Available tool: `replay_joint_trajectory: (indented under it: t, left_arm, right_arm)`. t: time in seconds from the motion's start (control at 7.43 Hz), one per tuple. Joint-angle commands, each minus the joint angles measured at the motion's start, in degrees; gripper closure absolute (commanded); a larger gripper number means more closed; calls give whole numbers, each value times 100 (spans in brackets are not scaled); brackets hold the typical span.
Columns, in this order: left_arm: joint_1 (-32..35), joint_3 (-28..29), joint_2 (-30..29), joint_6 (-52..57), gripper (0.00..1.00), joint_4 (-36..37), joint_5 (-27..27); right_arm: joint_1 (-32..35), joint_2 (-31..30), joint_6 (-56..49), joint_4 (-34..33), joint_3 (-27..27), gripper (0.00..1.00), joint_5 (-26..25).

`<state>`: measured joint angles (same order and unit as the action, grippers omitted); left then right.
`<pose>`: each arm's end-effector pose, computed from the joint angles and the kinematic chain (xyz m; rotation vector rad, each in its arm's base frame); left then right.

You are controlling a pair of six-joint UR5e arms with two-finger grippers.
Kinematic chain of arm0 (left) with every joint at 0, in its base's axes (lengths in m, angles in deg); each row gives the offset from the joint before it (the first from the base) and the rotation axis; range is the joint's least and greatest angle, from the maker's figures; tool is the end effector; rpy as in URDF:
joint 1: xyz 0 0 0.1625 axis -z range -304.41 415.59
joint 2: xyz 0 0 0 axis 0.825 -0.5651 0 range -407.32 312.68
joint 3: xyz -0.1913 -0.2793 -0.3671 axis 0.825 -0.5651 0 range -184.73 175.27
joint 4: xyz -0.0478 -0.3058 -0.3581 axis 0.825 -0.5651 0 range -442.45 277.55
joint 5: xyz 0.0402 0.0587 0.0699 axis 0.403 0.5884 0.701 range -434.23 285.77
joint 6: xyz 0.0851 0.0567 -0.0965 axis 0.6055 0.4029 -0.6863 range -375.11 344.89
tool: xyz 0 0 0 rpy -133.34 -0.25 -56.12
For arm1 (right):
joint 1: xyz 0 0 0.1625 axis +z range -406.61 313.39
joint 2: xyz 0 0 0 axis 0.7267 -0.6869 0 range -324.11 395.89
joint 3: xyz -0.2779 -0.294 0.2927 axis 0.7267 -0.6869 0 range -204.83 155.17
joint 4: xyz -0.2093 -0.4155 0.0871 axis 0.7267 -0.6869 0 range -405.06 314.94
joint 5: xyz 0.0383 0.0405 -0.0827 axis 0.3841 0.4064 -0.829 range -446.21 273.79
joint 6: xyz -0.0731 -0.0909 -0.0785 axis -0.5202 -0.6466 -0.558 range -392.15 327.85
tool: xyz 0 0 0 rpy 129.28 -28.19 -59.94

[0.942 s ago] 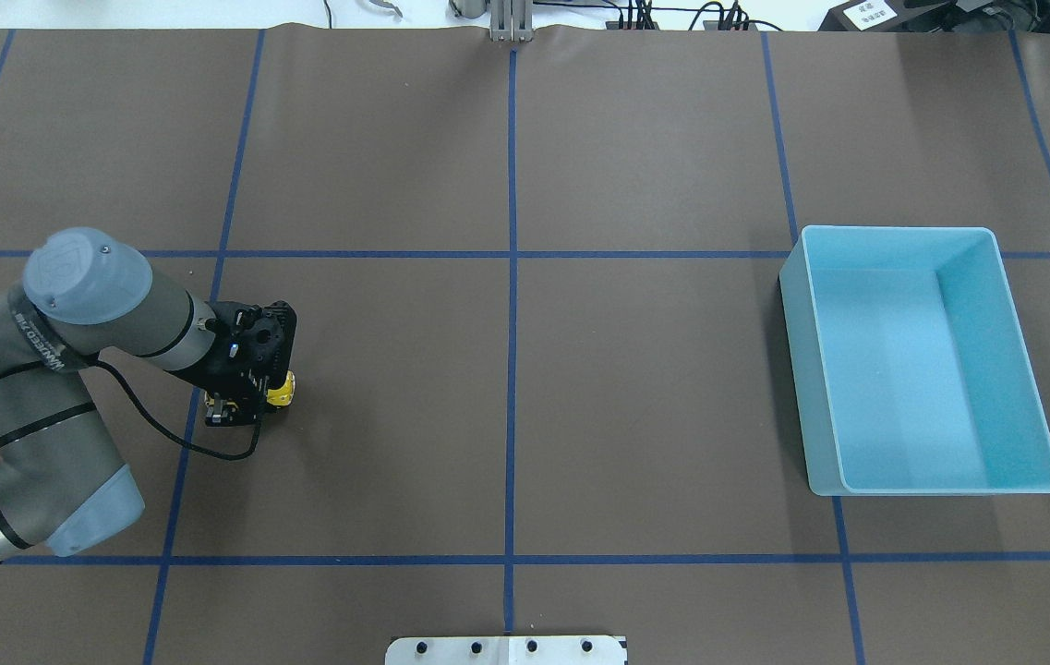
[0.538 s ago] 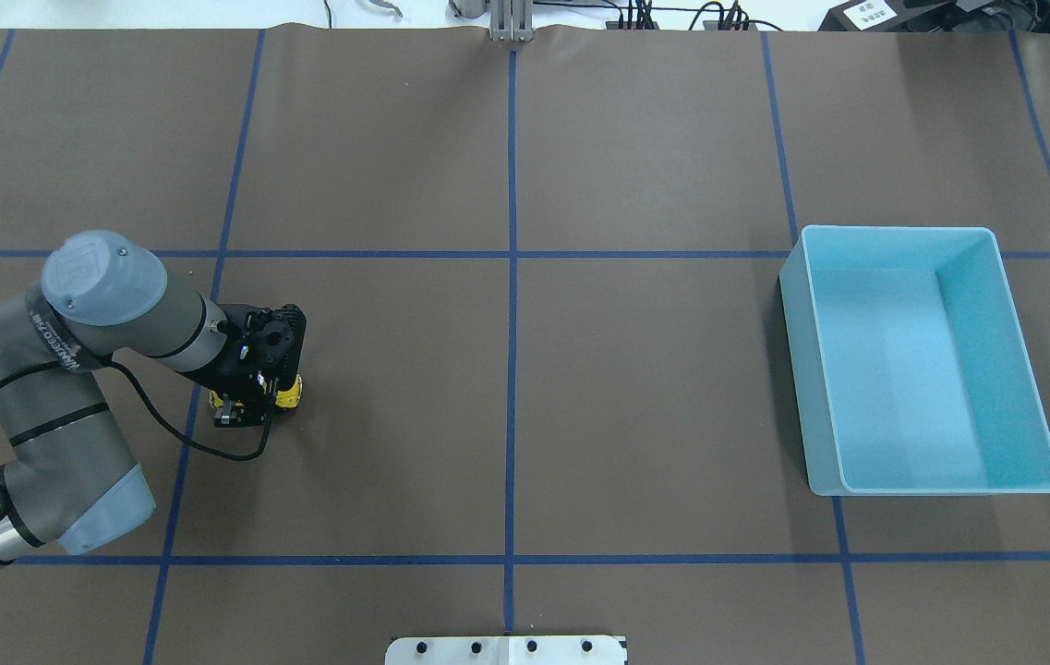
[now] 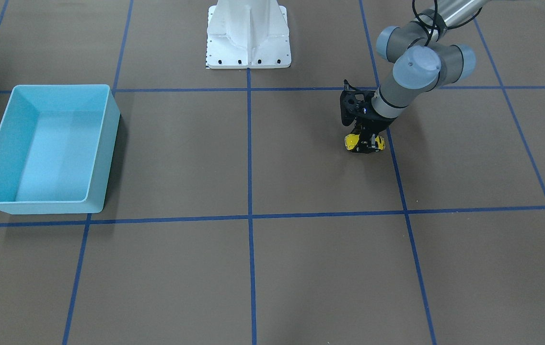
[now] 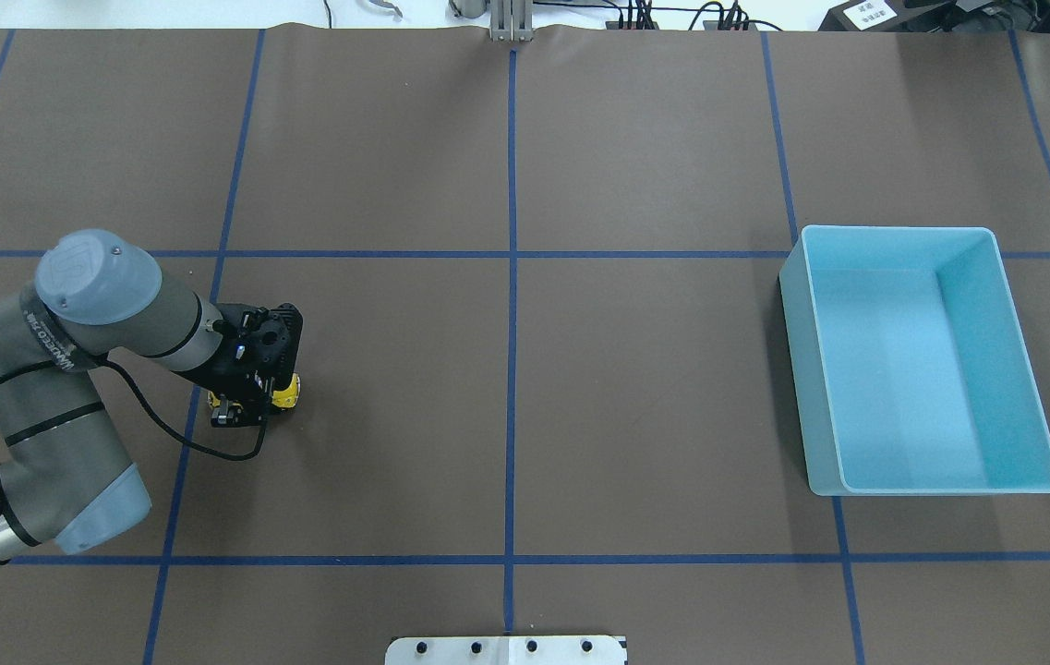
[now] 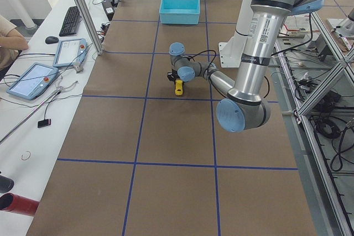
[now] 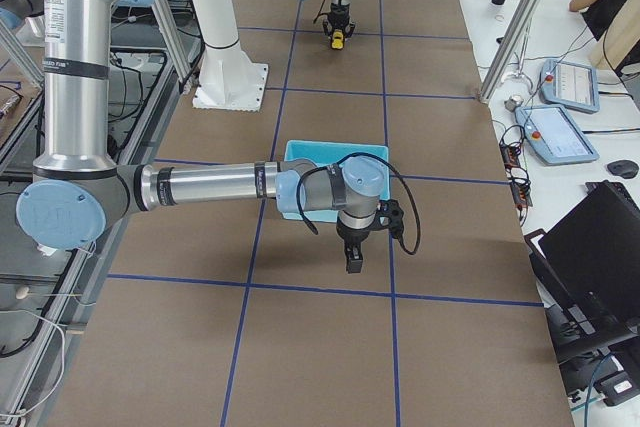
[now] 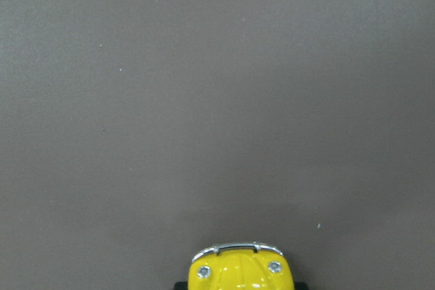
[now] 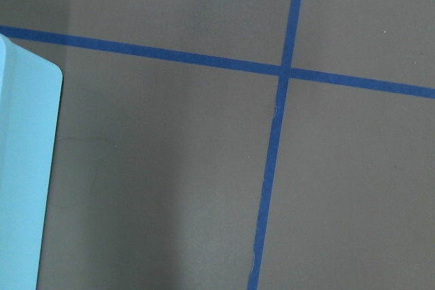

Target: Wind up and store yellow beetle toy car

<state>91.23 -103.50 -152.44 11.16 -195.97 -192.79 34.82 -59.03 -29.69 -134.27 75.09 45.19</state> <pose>0.5335 -0.4640 0.4708 0.7452 0.7234 1.4987 -0.0375 -0.5198 0.7153 0.0269 -0.7284 -0.1384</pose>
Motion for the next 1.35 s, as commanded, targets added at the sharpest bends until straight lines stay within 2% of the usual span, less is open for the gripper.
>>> replay_joint_trajectory:
  t: [0.0,1.21]
  left_arm:
    - [14,-29,27,0,65,-22,-9]
    - [49,-55,317,-17,64,-470,-70]
  right_arm:
    - [-40,0,0,0,-7,0,-9]
    - [-49,9,0,0,-7,0,-9]
